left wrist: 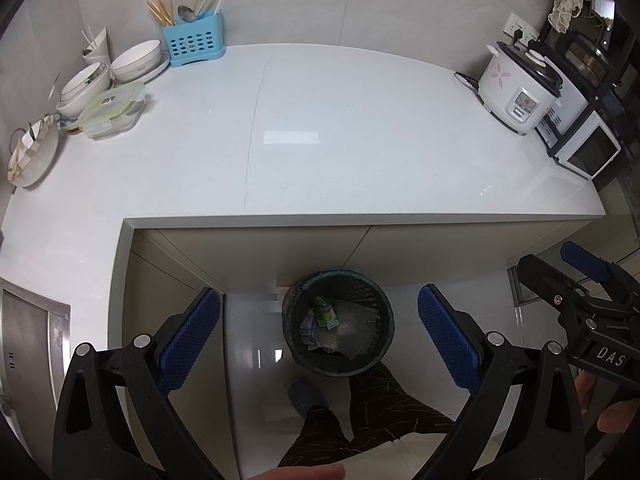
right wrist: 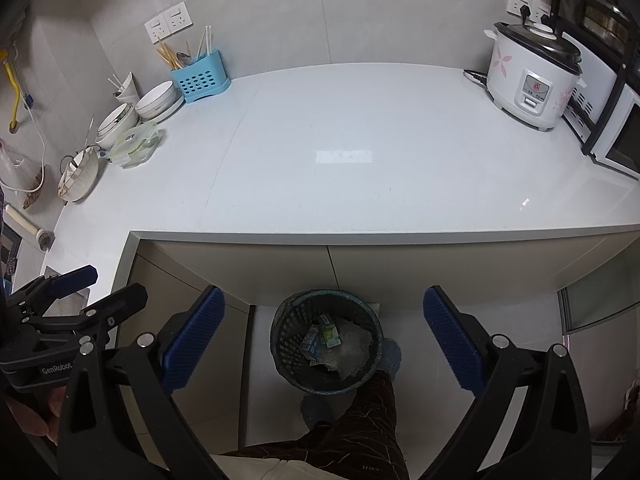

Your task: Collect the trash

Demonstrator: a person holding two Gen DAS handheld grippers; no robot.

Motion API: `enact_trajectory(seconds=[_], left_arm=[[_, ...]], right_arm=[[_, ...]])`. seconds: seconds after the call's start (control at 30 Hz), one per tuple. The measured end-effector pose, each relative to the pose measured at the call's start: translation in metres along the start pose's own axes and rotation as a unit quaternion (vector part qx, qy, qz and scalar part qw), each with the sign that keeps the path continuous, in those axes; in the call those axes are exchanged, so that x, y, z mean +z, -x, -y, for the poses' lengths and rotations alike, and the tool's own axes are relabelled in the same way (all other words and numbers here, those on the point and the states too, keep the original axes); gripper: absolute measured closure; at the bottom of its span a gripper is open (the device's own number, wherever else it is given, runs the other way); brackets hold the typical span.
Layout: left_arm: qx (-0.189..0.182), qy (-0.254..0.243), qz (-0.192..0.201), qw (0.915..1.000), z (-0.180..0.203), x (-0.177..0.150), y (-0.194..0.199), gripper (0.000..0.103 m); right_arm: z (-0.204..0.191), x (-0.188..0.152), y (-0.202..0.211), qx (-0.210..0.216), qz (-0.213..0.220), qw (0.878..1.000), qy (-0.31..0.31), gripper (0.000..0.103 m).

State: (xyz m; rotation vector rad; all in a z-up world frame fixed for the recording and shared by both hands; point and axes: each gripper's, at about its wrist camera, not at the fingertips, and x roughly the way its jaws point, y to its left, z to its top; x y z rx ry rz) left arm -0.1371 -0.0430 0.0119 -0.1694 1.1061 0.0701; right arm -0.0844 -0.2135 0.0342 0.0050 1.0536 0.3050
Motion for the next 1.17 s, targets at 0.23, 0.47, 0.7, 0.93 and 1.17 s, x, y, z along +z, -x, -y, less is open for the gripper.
enact_trajectory(seconds=[0.23, 0.47, 0.7, 0.93, 1.17], left_arm=[[-0.007, 0.005, -0.004, 1.0, -0.001, -0.0001, -0.0019, 0.006], [-0.006, 0.005, -0.001, 1.0, -0.0019, 0.0004, -0.0017, 0.006], [-0.013, 0.003, 0.002, 0.9999, -0.0009, 0.0002, -0.0007, 0.006], [-0.012, -0.002, 0.005, 0.9999, 0.0014, -0.0005, -0.0007, 0.006], [-0.003, 0.001, 0.005, 1.0, 0.0008, -0.001, -0.0008, 0.006]], right_arm=[[-0.0008, 0.0014, 0.0007, 0.002, 0.002, 1.0, 0.001, 0.008], [-0.0014, 0.0013, 0.001, 0.003, 0.002, 1.0, 0.001, 0.008], [-0.0008, 0.0009, 0.0003, 0.004, 0.0, 1.0, -0.002, 0.008], [-0.0009, 0.0008, 0.0003, 0.003, -0.001, 1.0, -0.003, 0.008], [-0.0013, 0.0012, 0.0002, 0.004, -0.001, 1.0, -0.005, 0.008]])
